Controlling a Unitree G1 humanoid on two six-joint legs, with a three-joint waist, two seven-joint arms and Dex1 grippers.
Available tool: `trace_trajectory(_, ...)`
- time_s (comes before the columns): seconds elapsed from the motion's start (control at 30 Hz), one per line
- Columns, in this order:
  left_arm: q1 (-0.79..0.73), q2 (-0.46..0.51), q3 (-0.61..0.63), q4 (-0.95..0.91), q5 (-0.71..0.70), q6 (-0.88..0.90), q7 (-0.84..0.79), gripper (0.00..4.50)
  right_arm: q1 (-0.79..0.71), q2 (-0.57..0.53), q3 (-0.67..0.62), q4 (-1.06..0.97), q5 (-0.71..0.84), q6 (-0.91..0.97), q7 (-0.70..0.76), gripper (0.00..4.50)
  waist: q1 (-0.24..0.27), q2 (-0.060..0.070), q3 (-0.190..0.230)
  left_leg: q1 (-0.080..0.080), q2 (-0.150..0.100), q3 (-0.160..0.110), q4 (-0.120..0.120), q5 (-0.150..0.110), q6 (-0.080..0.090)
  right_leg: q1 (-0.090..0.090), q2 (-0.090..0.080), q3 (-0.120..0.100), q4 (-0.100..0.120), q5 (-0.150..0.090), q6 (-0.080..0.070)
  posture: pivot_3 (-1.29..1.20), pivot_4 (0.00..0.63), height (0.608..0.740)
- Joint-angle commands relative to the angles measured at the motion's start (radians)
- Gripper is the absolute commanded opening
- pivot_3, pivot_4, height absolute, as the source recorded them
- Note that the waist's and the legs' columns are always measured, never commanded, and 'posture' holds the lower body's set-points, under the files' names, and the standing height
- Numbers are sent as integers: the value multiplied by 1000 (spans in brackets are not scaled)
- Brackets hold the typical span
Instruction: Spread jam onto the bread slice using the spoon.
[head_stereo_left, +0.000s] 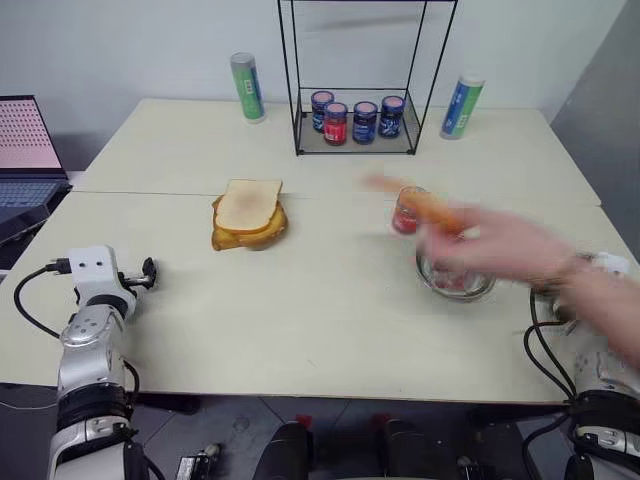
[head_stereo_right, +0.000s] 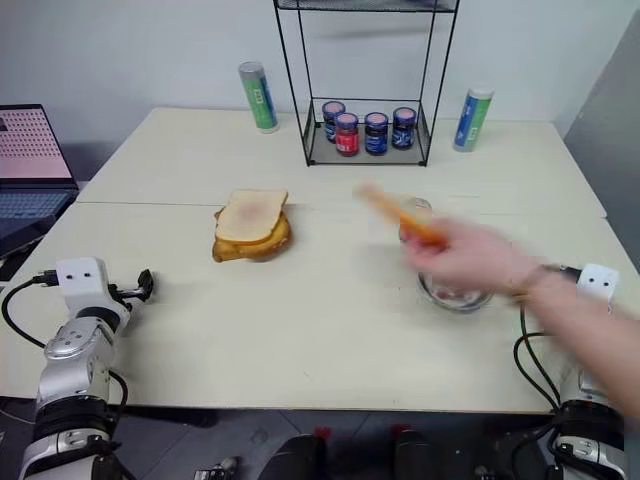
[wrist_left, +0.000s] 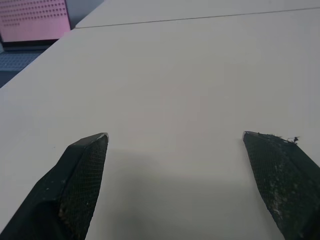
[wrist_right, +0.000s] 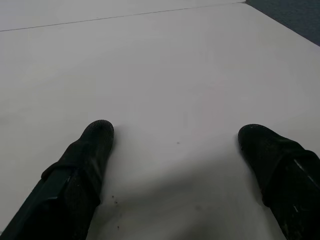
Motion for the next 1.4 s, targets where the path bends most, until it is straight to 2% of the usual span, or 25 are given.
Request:
trace_trajectory(0.03,3,19,14,-45,-21,11,-16,4500,-7,-18,-20,19,-6,-7,3,4489,0,0,0,0,0,0,0,0,0,0,0,0,0,0,0,0,150,740)
trace_trajectory(0.17,2,41,18,-54,-24,5,-36,4500,-8,-18,-21,-6,-3,-1,-3,4489,0,0,0,0,0,0,0,0,0,0,0,0,0,0,0,0,150,740)
trace_trajectory(0.33,-4,67,31,-134,-99,43,-141,4500,-18,-45,-10,-212,68,90,67,4489,0,1,0,0,0,0,0,0,0,-1,0,1,1,0,0,0,150,740)
trace_trajectory(0.43,-60,92,24,-153,-150,101,-214,4500,-6,-83,63,-464,226,298,206,4489,-1,2,1,-1,0,-1,0,0,0,-1,0,1,2,0,0,0,150,740)
trace_trajectory(0.5,-95,100,4,-150,-156,127,-240,4500,-6,-96,99,-563,299,394,247,4489,-2,1,1,-1,1,-2,0,0,0,-1,0,0,2,0,0,0,150,740)
trace_trajectory(0.63,-257,44,-75,-108,-172,204,-287,4500,-30,-128,271,-724,389,523,379,4489,1,0,0,-1,0,-2,0,0,0,0,1,-1,1,0,0,0,150,740)
trace_trajectory(0.77,-373,-13,-147,-43,-164,269,-349,4500,-79,-81,380,-737,373,538,392,4489,5,-1,0,-2,-2,-3,4,0,0,1,0,-4,1,0,0,0,150,740)
trace_trajectory(0.87,-453,-50,-202,83,-123,277,-358,4500,-107,-44,444,-729,339,523,390,4489,-1,-1,0,-3,-3,-3,4,0,0,0,0,-3,0,0,0,0,150,740)
trace_trajectory(1.03,-510,-68,-223,221,-67,254,-300,4500,-116,-14,486,-753,312,520,390,4489,-19,-1,-1,-2,-2,-4,2,0,0,-2,0,-3,1,0,0,0,150,740)
trace_trajectory(1.27,-445,-77,-153,76,-116,305,-232,4500,-99,6,472,-800,313,542,365,4489,-21,-1,-1,-2,-1,-6,3,0,0,-2,0,-2,4,0,0,0,150,740)
trace_trajectory(1.4,-375,-97,-110,-80,-176,416,-189,4500,-88,7,466,-821,321,554,354,4489,-22,-1,0,-2,-1,-6,3,0,0,-4,0,-1,6,0,0,0,150,740)
